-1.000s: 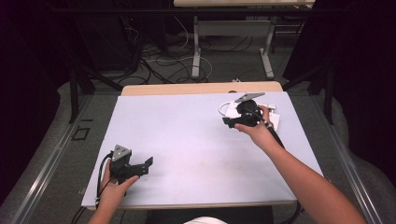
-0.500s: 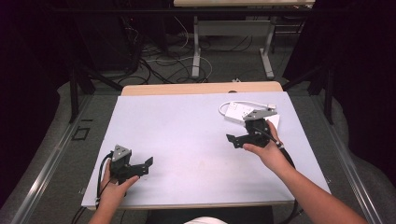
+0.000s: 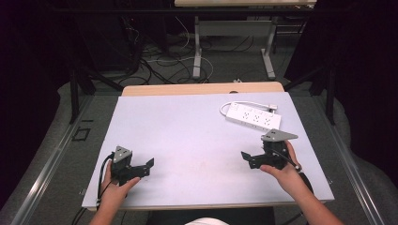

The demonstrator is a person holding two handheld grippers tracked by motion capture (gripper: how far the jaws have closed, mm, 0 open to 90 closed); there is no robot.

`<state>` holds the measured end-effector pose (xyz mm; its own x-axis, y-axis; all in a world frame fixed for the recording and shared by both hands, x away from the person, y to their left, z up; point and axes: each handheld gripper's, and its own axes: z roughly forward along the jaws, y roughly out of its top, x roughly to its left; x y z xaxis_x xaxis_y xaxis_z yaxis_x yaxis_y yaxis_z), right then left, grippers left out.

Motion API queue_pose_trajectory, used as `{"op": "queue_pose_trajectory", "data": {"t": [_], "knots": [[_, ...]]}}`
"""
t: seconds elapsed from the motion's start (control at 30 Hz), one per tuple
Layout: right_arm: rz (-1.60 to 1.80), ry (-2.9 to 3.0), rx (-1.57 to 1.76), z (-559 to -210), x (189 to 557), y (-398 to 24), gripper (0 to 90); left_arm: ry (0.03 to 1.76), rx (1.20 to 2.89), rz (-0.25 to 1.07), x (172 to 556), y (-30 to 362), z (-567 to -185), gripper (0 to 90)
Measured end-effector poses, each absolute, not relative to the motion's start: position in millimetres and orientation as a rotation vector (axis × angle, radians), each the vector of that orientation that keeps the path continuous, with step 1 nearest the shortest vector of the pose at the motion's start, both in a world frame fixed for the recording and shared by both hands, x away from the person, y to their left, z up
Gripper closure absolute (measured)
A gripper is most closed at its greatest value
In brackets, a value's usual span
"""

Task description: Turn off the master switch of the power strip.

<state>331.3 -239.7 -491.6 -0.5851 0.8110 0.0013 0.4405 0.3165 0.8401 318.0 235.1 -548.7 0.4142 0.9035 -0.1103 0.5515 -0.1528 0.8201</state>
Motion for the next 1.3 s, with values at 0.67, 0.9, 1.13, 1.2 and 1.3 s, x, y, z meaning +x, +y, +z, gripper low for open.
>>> {"op": "queue_pose_trajectory", "data": {"t": [0.67, 0.9, 1.13, 1.2, 1.3], "knots": [[1.201, 1.978, 1.275, -529.2, 288.2, -319.2, 0.4, 1.245, 1.829, 0.518, 318.3, 233.7, -550.0, 0.5], [1.182, 1.928, 1.324, -543.4, 284.3, -337.2, 1.9, 1.244, 1.838, 0.524, 318.5, 232.6, -551.4, 0.5], [1.169, 1.882, 1.358, -553.1, 283.0, -349.8, 5.0, 1.242, 1.841, 0.529, 318.7, 234.7, -551.7, 0.5], [1.169, 1.872, 1.372, -554.1, 282.7, -351.4, 5.0, 1.24, 1.839, 0.526, 318.4, 234.7, -551.5, 0.5], [1.155, 1.845, 1.423, -557.3, 283.0, -359.0, 5.1, 1.22, 1.834, 0.53, 317.5, 234.4, -550.3, 0.5]]}}
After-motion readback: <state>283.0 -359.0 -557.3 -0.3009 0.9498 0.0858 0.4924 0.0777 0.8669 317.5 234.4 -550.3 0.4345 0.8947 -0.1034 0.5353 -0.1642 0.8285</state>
